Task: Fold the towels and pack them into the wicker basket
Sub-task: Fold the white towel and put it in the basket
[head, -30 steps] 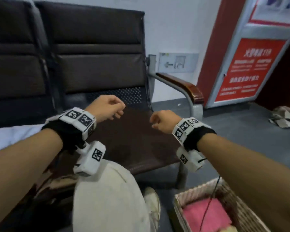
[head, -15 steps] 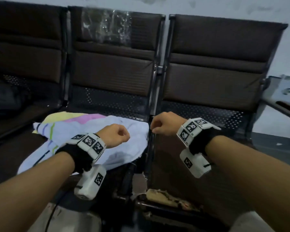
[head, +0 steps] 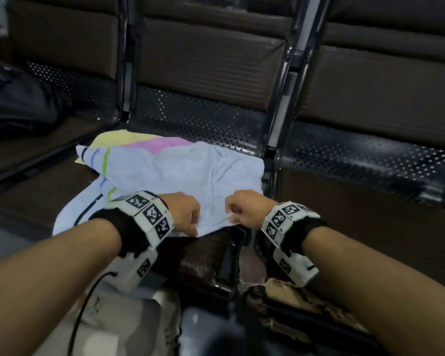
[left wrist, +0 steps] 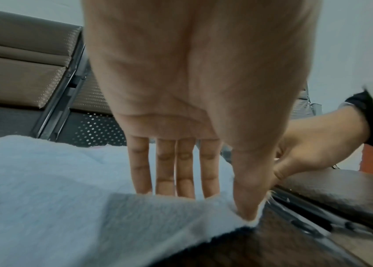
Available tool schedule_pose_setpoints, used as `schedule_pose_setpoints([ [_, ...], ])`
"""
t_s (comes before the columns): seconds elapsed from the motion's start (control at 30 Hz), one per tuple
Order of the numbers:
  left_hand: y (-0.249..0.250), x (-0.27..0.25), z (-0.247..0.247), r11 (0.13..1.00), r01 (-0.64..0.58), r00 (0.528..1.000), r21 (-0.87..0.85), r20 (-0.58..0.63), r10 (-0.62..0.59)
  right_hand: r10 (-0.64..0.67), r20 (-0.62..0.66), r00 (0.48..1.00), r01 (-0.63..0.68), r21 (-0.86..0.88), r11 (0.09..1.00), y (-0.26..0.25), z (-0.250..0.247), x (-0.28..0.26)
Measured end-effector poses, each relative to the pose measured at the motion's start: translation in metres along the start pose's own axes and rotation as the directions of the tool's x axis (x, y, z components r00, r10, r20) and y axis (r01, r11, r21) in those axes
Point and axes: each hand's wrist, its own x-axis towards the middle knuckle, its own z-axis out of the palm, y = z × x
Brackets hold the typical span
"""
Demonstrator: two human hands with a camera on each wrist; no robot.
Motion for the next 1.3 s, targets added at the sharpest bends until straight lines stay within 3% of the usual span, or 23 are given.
schedule_pose_setpoints([
  [0.13,0.015,0.0,-0.005,0.997,-0.054,0.997,0.054,-0.054,0.057,0.086,-0.181,0.98,-0.046,0.212,0.976,0.003,-0.023,-0.018],
  [0.2,0.027,0.0,-0.015,0.995,-0.082,0.978,0.059,-0.188,0.092,0.138,-0.283,0.949,-0.064,0.255,0.965,0.006,-0.04,-0.033],
  [0.27,0.041,-0.001,-0.028,0.992,-0.128,0.929,0.013,-0.349,0.125,0.172,-0.396,0.902,-0.042,0.316,0.948,0.011,-0.058,-0.053],
  [0.37,0.064,-0.005,-0.045,0.988,-0.154,0.866,-0.026,-0.485,0.122,0.233,-0.584,0.778,0.054,0.431,0.901,0.026,-0.082,-0.09],
  [0.47,0.091,-0.012,-0.056,0.986,-0.167,0.827,-0.01,-0.546,0.134,0.32,-0.735,0.599,0.21,0.529,0.822,0.042,-0.105,-0.131],
  [0.57,0.129,-0.027,-0.066,0.921,-0.381,0.735,-0.075,-0.63,0.253,0.445,-0.791,0.421,0.381,0.599,0.704,0.06,-0.121,-0.166],
  [0.63,0.153,-0.031,-0.072,0.826,-0.533,0.674,-0.185,-0.683,0.282,0.526,-0.779,0.343,0.42,0.628,0.655,0.071,-0.119,-0.178],
  [0.7,0.17,-0.031,-0.072,0.755,-0.581,0.689,-0.303,-0.677,0.258,0.568,-0.759,0.32,0.397,0.651,0.647,0.079,-0.107,-0.184],
  [0.77,0.18,-0.024,-0.065,0.743,-0.567,0.738,-0.355,-0.619,0.268,0.594,-0.702,0.392,0.359,0.711,0.604,0.086,-0.091,-0.187],
  [0.83,0.184,-0.013,-0.055,0.777,-0.527,0.789,-0.345,-0.538,0.296,0.595,-0.574,0.562,0.266,0.807,0.527,0.094,-0.076,-0.189],
  [0.87,0.185,-0.006,-0.05,0.804,-0.491,0.815,-0.336,-0.504,0.287,0.577,-0.51,0.638,0.17,0.824,0.541,0.099,-0.069,-0.191],
  [0.97,0.182,0.011,-0.039,0.859,-0.378,0.883,-0.346,-0.414,0.222,0.481,-0.399,0.78,-0.184,0.589,0.787,0.115,-0.056,-0.199],
  [1.03,0.178,0.02,-0.034,0.869,-0.329,0.913,-0.368,-0.359,0.193,0.394,-0.303,0.868,-0.251,0.418,0.873,0.118,-0.051,-0.204],
  [1.1,0.176,0.027,-0.03,0.895,-0.321,0.903,-0.309,-0.385,0.191,0.318,-0.176,0.932,-0.243,0.348,0.905,0.117,-0.047,-0.208],
  [1.17,0.18,0.03,-0.026,0.908,-0.384,0.854,-0.167,-0.439,0.28,0.282,-0.056,0.958,-0.252,0.315,0.915,0.116,-0.043,-0.21],
  [1.3,0.207,0.025,-0.012,0.771,-0.632,0.734,-0.077,-0.377,0.565,0.252,0.099,0.963,-0.27,0.279,0.922,0.119,-0.036,-0.213],
])
